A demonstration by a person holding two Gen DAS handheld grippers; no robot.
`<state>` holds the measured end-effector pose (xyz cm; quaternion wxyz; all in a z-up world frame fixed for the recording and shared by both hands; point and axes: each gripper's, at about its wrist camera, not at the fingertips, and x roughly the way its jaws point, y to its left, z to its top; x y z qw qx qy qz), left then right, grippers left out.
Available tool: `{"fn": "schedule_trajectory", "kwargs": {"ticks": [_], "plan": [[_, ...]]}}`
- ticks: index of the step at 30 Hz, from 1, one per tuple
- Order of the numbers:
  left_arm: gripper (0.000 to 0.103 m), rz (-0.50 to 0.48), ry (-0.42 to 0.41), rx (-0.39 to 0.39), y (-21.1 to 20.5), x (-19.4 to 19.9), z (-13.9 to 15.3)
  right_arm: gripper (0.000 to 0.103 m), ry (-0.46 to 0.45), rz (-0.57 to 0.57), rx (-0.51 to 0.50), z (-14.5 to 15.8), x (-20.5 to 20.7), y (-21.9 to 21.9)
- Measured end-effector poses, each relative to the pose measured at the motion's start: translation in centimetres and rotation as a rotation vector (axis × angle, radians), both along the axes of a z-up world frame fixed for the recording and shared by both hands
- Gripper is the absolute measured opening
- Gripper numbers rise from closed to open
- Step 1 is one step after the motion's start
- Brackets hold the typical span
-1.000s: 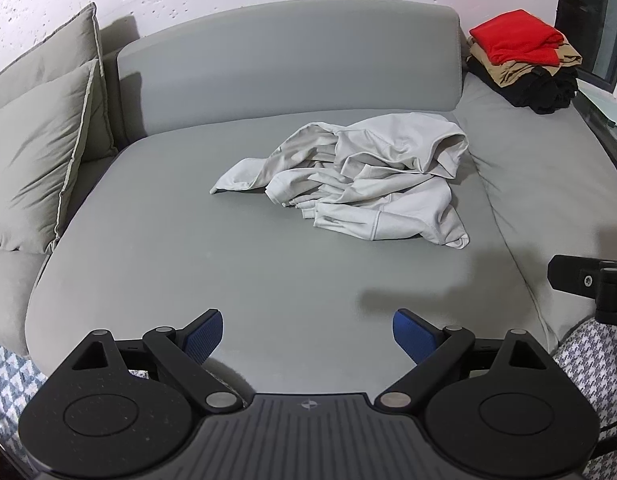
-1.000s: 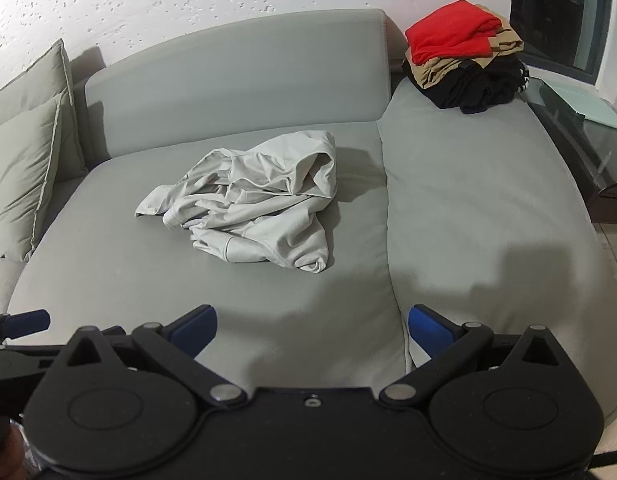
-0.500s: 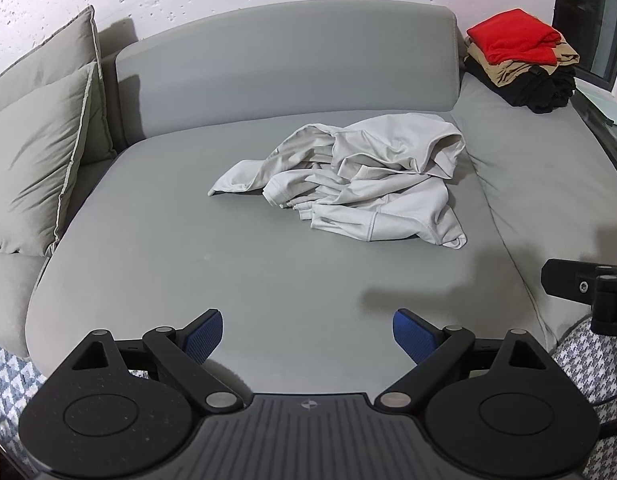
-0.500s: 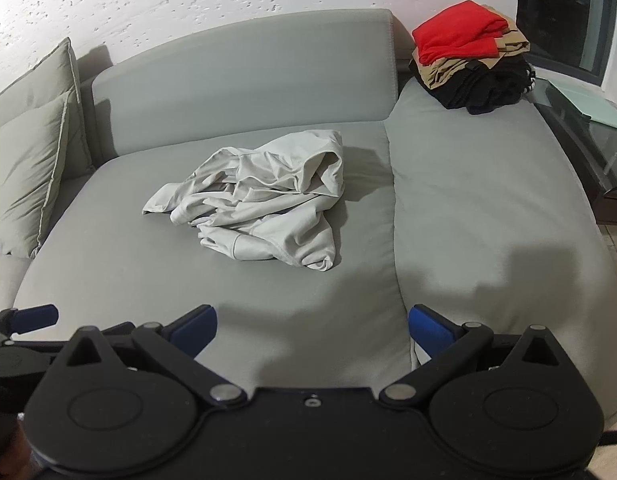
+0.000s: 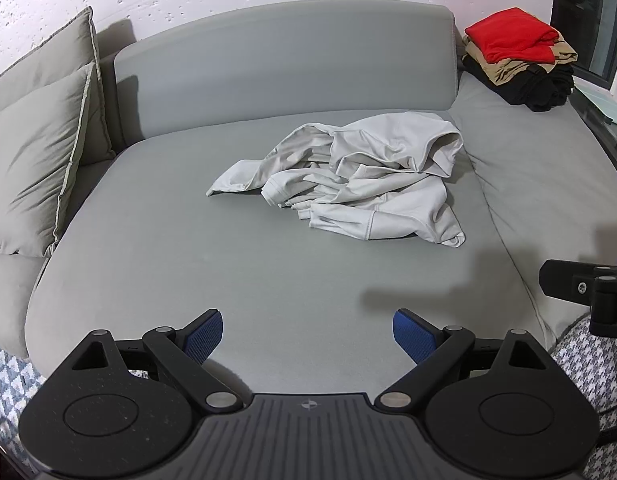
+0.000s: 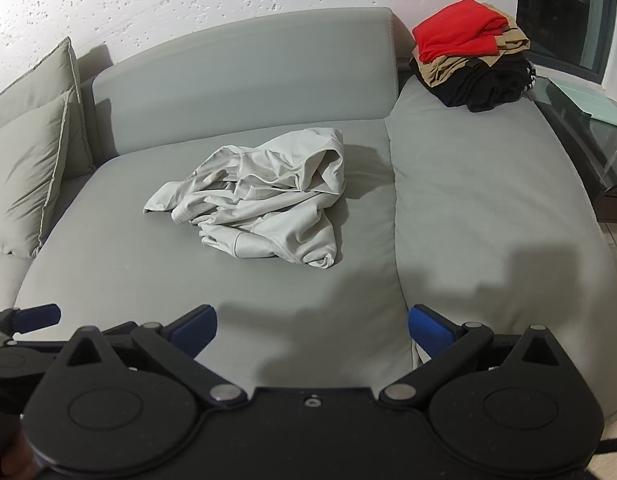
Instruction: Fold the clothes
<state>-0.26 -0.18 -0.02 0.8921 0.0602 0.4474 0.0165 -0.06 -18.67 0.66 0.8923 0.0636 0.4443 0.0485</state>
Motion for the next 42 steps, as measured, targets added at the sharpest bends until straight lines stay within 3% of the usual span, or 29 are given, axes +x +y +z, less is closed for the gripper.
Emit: {"fn": "schedule_trajectory", "kwargs": {"ticks": [42], "plan": [[0.093, 0.004, -0.003, -0.021, 0.79, 0.75, -0.42, 0.103, 0.014, -0.010, 0.018, -0.40, 0.47, -0.25]]}}
